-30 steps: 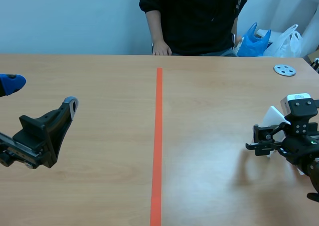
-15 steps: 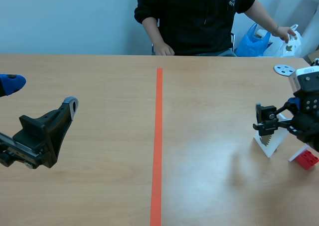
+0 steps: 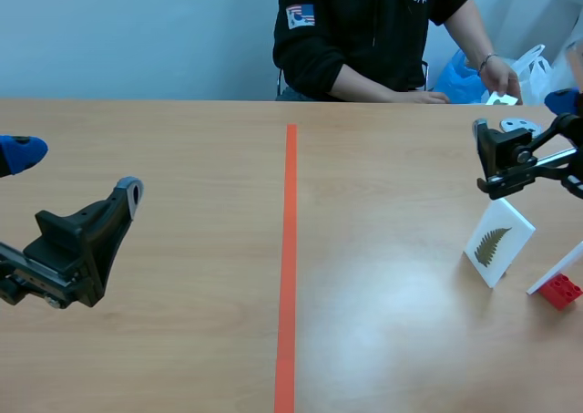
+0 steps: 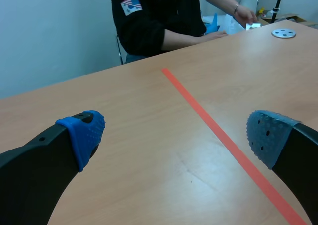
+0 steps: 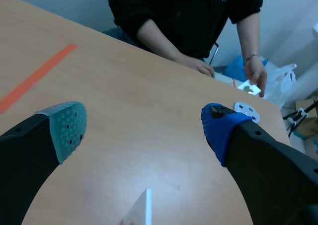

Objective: Sort the leaf by its shape. The table is split by an orange tape line. A compound leaf with several leaflets goes to the left side, a simple leaf with one blade goes to the right side. Return to the home posture when a red brick is placed on the table.

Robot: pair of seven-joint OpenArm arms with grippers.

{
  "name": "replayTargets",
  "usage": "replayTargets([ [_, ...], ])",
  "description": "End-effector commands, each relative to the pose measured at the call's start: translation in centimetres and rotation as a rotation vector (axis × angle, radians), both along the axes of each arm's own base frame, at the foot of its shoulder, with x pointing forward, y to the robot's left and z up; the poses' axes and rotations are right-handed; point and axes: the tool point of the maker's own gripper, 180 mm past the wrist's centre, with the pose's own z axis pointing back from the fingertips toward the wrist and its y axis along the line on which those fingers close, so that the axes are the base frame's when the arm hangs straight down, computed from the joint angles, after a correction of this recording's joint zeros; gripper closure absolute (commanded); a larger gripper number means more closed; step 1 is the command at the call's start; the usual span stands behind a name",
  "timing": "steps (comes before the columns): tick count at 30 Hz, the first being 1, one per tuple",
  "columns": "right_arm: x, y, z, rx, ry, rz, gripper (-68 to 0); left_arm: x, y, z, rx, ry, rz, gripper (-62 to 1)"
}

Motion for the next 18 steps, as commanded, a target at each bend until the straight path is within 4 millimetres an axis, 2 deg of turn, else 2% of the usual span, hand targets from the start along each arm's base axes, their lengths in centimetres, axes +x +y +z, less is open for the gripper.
replayTargets([
  [1, -0.5, 0.2, 1.3, -0.013, -0.032, 0.017, -47.5, 0.0, -0.2, 0.8, -0.017, -0.028, -0.002, -61.3],
  [9, -4.4, 4.9, 3.8, -0.016, -0.032, 0.153, -47.5, 0.0, -0.2, 0.8, -0.017, -0.028, -0.002, -61.3],
  [18, -7.2, 8.4, 6.3, -0.012, -0.045, 0.248, -47.5, 0.0, -0.2, 0.8, -0.017, -0.029, -0.002, -61.3],
])
